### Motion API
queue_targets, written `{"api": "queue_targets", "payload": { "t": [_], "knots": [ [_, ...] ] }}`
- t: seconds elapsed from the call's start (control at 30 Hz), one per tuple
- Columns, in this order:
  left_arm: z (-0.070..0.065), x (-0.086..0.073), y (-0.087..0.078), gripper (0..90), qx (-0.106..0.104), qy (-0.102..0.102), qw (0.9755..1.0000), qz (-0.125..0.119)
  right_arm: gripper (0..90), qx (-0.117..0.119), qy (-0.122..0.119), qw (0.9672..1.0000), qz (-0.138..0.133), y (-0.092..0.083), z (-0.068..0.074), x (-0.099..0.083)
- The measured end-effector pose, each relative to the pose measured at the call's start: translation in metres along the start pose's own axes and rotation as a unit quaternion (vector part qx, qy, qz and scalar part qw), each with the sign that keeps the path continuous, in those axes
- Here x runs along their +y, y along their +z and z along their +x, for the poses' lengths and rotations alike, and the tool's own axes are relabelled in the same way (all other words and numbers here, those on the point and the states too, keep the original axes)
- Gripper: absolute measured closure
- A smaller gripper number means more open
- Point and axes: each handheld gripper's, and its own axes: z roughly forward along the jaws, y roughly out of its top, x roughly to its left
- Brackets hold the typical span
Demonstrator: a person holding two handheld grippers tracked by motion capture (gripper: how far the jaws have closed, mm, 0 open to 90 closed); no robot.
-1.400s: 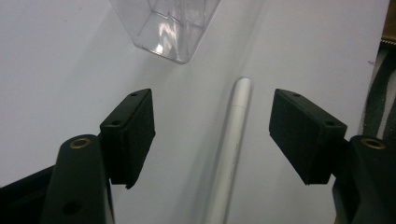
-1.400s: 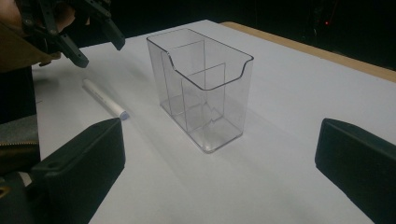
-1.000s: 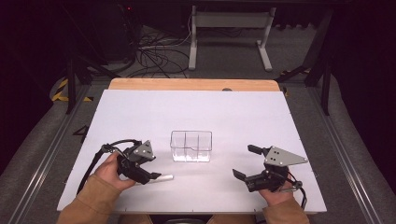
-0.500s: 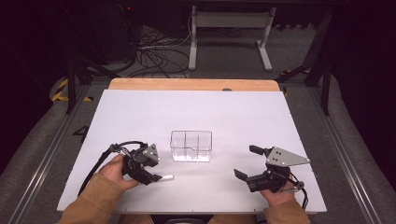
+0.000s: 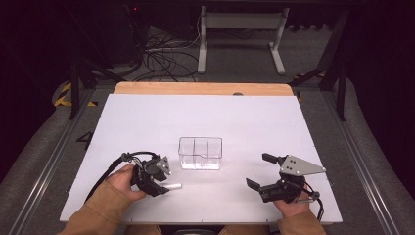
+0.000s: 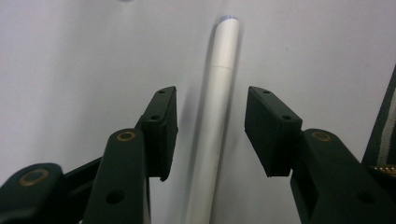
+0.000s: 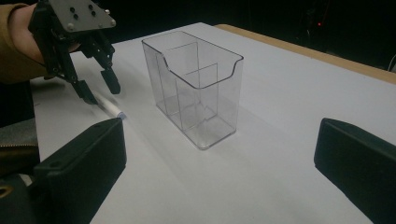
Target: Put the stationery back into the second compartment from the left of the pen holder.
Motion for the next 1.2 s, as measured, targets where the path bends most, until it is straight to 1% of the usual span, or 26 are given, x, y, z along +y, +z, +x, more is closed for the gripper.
{"api": "queue_targets", "payload": {
  "t": [0.2, 0.27, 0.3, 0.33, 0.4, 0.47, 0.53, 0.6, 0.67, 0.87, 1.03, 1.13, 1.2],
  "knots": [
    [-0.003, 0.002, 0.004, 62.9, -0.005, 0.011, 0.9997, 0.02, 2.9, 0.0, -0.003, 1.0, 0.004, 0.001, 0.0, 0.0],
    [-0.003, 0.003, 0.005, 63.2, -0.003, 0.017, 0.9993, 0.034, 2.9, 0.0, -0.002, 1.0, 0.004, 0.001, 0.0, 0.0],
    [-0.003, 0.003, 0.006, 63.9, 0.0, 0.021, 0.9992, 0.033, 2.9, -0.001, -0.001, 1.0, 0.004, 0.001, 0.0, 0.0],
    [-0.003, 0.003, 0.005, 64.5, 0.001, 0.019, 0.9992, 0.034, 2.9, -0.001, -0.001, 1.0, 0.004, 0.001, 0.0, 0.0],
    [-0.003, 0.003, 0.005, 66.5, 0.002, 0.021, 0.999, 0.039, 2.9, 0.0, -0.001, 1.0, 0.003, 0.001, 0.0, -0.001],
    [-0.003, 0.003, 0.005, 68.3, 0.007, 0.022, 0.9991, 0.035, 2.9, -0.001, -0.003, 1.0, 0.004, 0.001, 0.0, -0.001],
    [-0.003, 0.003, 0.005, 70.8, 0.009, 0.023, 0.999, 0.037, 2.9, 0.0, -0.002, 1.0, 0.006, 0.001, 0.0, 0.0],
    [-0.004, 0.003, 0.005, 75.3, 0.013, 0.028, 0.9988, 0.038, 3.0, 0.001, -0.002, 1.0, 0.006, 0.002, 0.0, -0.001],
    [-0.004, 0.004, 0.005, 77.6, 0.013, 0.037, 0.9984, 0.042, 3.0, 0.002, -0.002, 1.0, 0.005, 0.002, 0.0, -0.001],
    [-0.008, 0.004, 0.005, 78.3, 0.02, 0.041, 0.9979, 0.044, 3.0, 0.001, -0.002, 1.0, 0.006, 0.002, 0.0, -0.001],
    [-0.008, 0.005, 0.005, 78.6, 0.025, 0.051, 0.9973, 0.046, 3.0, 0.001, -0.003, 1.0, 0.008, 0.003, 0.0, -0.001],
    [-0.01, 0.005, 0.005, 78.7, 0.032, 0.048, 0.9973, 0.047, 3.0, 0.002, -0.003, 1.0, 0.007, 0.003, 0.001, -0.001],
    [-0.012, 0.006, 0.005, 78.8, 0.039, 0.053, 0.9967, 0.049, 3.0, 0.002, -0.002, 1.0, 0.008, 0.003, 0.0, -0.002]
  ]
}}
